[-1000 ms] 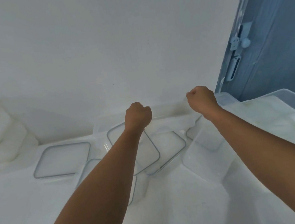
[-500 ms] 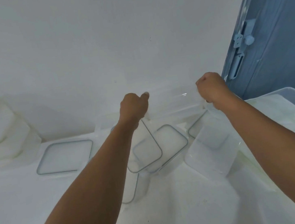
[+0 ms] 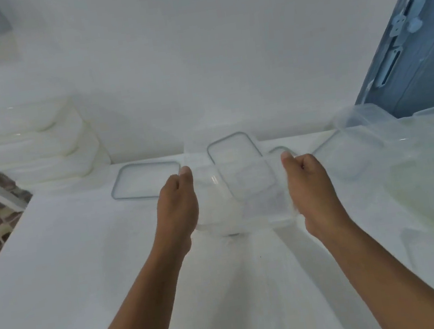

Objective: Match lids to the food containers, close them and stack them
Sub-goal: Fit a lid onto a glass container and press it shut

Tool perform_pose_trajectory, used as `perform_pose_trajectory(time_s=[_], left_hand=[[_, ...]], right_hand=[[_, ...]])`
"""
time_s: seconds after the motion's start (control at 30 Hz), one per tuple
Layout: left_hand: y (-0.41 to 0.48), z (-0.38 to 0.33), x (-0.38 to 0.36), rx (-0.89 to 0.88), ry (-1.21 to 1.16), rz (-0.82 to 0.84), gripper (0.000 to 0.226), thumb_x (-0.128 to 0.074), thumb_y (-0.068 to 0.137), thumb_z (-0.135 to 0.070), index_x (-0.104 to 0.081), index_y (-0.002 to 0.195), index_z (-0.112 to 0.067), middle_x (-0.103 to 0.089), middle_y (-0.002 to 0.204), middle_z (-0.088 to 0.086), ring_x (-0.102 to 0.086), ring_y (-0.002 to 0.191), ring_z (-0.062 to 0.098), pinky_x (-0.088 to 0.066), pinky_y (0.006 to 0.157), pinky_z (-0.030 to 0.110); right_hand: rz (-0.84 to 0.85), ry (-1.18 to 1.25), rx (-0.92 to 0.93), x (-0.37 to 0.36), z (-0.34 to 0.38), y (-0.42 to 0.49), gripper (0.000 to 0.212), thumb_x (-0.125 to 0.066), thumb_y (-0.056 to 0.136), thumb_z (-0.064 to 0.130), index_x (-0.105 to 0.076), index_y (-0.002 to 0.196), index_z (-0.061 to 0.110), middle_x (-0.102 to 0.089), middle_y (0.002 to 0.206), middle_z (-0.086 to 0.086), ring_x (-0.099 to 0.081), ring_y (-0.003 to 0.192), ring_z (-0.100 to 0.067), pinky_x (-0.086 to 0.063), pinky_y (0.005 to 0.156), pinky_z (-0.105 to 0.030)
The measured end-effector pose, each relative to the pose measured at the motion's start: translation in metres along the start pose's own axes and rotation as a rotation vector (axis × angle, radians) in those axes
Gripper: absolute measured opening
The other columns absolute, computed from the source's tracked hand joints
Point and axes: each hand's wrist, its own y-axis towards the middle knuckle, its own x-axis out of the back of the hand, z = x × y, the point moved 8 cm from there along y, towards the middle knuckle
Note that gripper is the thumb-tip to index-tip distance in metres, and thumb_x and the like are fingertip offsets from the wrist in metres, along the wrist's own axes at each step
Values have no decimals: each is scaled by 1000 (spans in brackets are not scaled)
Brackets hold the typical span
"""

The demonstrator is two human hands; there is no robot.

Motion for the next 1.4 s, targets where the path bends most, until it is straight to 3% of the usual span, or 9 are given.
perform_pose_trajectory(time_s=[0.23,0.37,0.77,0.9,0.97,1.13,1.27,1.4], left_hand=[[-58,74,72,87,67,-57,49,-43,105,-50,-37,80,-9,-36,76,3,-34,70,19,-30,63,35],[-72,101,94,124,73,-66,42,-44,106,-47,-35,77,-19,-33,72,-1,-30,67,18,-27,62,35],[-70,117,104,115,99,-40,46,-44,105,-50,-33,74,-18,-35,67,-3,-32,65,19,-28,61,36],[-58,128,111,198,119,-7,52,-44,101,-59,-42,73,-16,-41,63,-5,-38,62,21,-30,55,32],[-47,121,119,165,147,-37,56,-46,101,-60,-55,79,-9,-50,65,-2,-43,61,22,-33,57,34],[-5,67,122,-32,261,-125,33,-60,100,-33,-58,78,-7,-61,70,7,-54,69,26,-41,63,36],[39,25,86,-154,282,-70,25,-62,95,-29,-62,78,-11,-69,74,8,-63,78,30,-45,66,35],[77,-16,31,-244,317,43,17,-61,91,-32,-68,86,-18,-74,85,2,-68,88,27,-55,78,38]], right_hand=[[85,-74,-170,-43,-61,-88,44,-43,102,48,-40,74,14,-42,67,2,-41,63,-17,-33,61,-33],[115,-113,-178,-61,-79,-115,43,-43,103,44,-36,72,15,-40,65,3,-39,61,-18,-31,61,-33],[83,-74,-114,-71,-87,-121,44,-51,102,39,-36,68,15,-36,58,6,-35,57,-15,-29,57,-33],[159,-105,-171,-66,-86,-117,41,-51,101,41,-39,72,14,-36,62,0,-34,53,-14,-30,47,-26],[202,-55,-245,-61,-89,-110,37,-52,101,36,-46,73,13,-42,63,-3,-33,48,-15,-28,45,-24],[152,85,-298,-44,-84,-73,20,-56,99,18,-59,89,0,-55,75,-9,-37,46,-17,-31,44,-27],[41,117,-270,-36,-80,-35,15,-57,99,19,-57,105,5,-61,93,-12,-51,55,-21,-46,49,-32],[10,157,-303,-44,-85,-11,29,-55,99,23,-48,124,10,-62,96,-17,-59,63,-24,-53,54,-32]])
